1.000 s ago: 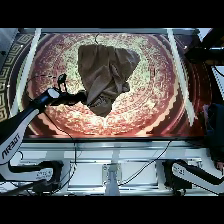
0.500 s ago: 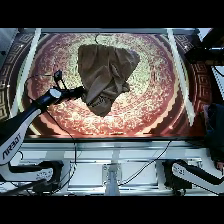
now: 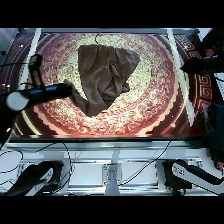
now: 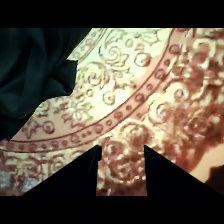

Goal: Fold the clothes and pants, and hang the long-sleeved shirts on hangers.

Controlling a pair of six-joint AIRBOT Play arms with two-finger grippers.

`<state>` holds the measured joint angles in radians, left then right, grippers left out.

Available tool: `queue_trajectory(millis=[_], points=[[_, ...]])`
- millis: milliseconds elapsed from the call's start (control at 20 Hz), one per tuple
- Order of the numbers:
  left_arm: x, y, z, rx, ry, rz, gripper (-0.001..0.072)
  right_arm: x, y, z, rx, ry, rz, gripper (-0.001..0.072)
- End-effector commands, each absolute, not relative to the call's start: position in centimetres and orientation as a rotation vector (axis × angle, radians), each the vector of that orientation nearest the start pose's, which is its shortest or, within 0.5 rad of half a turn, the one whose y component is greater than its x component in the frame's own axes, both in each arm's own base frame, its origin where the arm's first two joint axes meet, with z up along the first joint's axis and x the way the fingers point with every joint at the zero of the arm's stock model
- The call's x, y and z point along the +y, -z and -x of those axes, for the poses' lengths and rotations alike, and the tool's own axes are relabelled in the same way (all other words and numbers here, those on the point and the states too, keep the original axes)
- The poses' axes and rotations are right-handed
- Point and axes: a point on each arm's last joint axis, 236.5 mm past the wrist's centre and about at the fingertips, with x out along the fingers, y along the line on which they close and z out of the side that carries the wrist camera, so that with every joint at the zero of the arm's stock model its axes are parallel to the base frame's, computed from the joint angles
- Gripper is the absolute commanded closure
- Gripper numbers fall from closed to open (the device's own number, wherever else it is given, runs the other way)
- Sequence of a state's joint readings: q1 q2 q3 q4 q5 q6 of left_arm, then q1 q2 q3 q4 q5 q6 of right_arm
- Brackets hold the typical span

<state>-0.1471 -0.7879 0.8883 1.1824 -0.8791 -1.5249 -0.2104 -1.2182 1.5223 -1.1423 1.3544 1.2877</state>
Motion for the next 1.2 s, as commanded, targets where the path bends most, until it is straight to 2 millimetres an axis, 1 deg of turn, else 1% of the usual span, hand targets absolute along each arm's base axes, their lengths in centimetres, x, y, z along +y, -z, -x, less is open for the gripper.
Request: queue_trajectory(millis=[0,50,100,150,250,300,350,450,500,600,650,750,800,900,1000,1100,1150], points=[[-8.9,-15.1,-26.4,0.792,0.255,0.235,0.0687,4.9,-17.2,-39.1,0.998,-0.405,-0.196,0.0399],[-8.6,-15.0,-24.8,0.786,0.247,0.251,0.0687,5.9,-17.3,-38.7,1.002,-0.429,-0.190,0.0399],[-8.5,-14.5,-23.6,0.789,0.239,0.278,0.0687,6.8,-17.5,-38.4,1.005,-0.452,-0.177,0.0405],[-8.5,-13.6,-22.2,0.799,0.234,0.314,0.0687,7.9,-17.7,-38.0,1.003,-0.479,-0.160,0.0481],[-9.0,-11.1,-20.1,0.823,0.238,0.384,0.0686,10.0,-18.5,-37.6,0.973,-0.521,-0.130,0.0664],[-9.4,-10.1,-19.3,0.829,0.254,0.410,0.0687,10.8,-19.0,-37.1,0.959,-0.537,-0.115,0.0677],[-10.1,-9.2,-18.5,0.837,0.279,0.437,0.0686,11.1,-19.5,-36.4,0.947,-0.545,-0.101,0.0678],[-11.5,-8.6,-17.2,0.837,0.339,0.493,0.0686,10.4,-20.7,-34.6,0.908,-0.515,-0.060,0.0677],[-11.9,-8.7,-16.8,0.829,0.358,0.507,0.0686,9.4,-21.2,-33.5,0.888,-0.476,-0.027,0.0677],[-11.7,-9.2,-16.6,0.793,0.362,0.501,0.0687,7.5,-21.6,-30.6,0.853,-0.394,0.035,0.0678],[-11.4,-9.4,-16.7,0.777,0.354,0.491,0.0686,6.4,-21.4,-29.3,0.839,-0.346,0.052,0.0677],[-10.5,-9.3,-16.9,0.764,0.316,0.475,0.0687,4.0,-19.9,-26.6,0.847,-0.238,0.079,0.0678],[-9.7,-9.1,-17.1,0.760,0.277,0.470,0.0686,3.0,-18.9,-25.3,0.855,-0.186,0.083,0.0677],[-6.9,-8.8,-17.9,0.737,0.156,0.441,0.0687,1.7,-17.9,-23.3,0.851,-0.124,0.082,0.0677],[-2.7,-9.6,-18.8,0.673,-0.019,0.414,0.0686,1.4,-18.0,-22.2,0.826,-0.105,0.076,0.0677],[2.3,-11.1,-19.4,0.571,-0.217,0.374,0.0686,1.4,-18.7,-21.8,0.795,-0.096,0.059,0.0677],[4.5,-12.0,-19.6,0.516,-0.300,0.347,0.0686,1.4,-18.7,-21.8,0.795,-0.090,0.044,0.0677]])
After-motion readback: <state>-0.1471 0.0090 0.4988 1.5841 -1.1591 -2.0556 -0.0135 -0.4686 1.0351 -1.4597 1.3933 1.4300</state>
